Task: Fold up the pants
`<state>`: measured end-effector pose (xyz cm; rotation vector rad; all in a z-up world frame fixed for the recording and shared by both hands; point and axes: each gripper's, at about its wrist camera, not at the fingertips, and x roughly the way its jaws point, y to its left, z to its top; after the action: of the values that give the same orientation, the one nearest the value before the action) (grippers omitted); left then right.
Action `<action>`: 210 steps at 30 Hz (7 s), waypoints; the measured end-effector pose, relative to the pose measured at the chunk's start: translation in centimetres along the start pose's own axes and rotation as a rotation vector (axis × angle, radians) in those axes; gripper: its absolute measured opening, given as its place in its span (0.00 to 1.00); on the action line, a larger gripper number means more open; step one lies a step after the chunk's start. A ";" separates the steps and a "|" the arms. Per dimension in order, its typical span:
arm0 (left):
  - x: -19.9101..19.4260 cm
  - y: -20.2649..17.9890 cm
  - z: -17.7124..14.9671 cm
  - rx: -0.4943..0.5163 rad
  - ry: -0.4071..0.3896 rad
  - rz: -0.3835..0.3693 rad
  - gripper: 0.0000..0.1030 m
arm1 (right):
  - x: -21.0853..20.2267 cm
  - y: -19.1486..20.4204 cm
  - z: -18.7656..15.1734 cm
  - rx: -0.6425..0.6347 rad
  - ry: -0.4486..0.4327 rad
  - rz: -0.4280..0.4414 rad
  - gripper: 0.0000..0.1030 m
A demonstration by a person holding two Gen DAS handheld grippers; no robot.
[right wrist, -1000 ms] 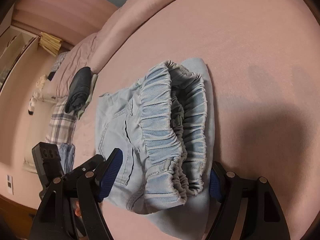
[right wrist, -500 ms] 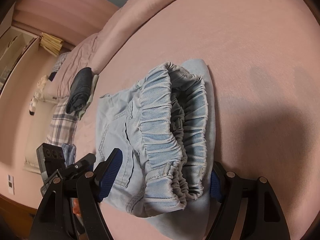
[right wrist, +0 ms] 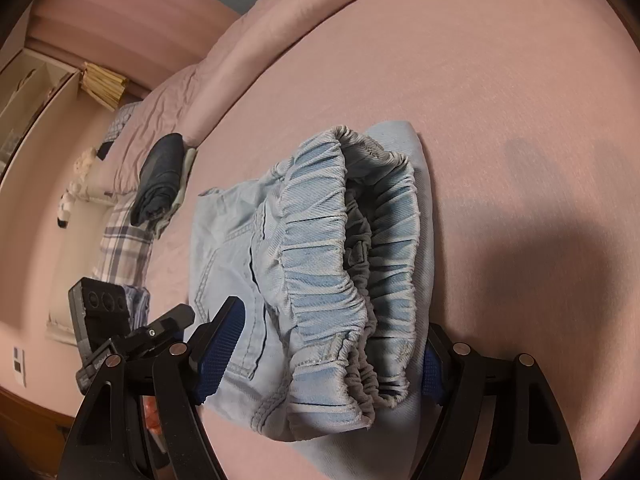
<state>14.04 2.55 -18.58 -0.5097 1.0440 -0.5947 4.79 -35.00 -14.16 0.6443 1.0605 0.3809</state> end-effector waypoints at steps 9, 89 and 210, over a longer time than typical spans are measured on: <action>0.7 -0.8 0.2 0.014 0.006 0.003 0.71 | 0.3 0.1 0.2 -0.011 -0.001 -0.007 0.78; -0.7 -2.8 -0.9 0.124 -0.052 0.239 0.19 | 0.2 8.1 -2.4 -0.339 -0.115 -0.363 0.46; -1.9 -5.3 4.5 0.219 -0.148 0.304 0.19 | 2.6 14.6 3.3 -0.519 -0.257 -0.298 0.45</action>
<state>16.24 0.37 -12.07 -0.1935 0.8811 -0.3885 9.11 -23.42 -5.25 0.0641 0.7523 0.2863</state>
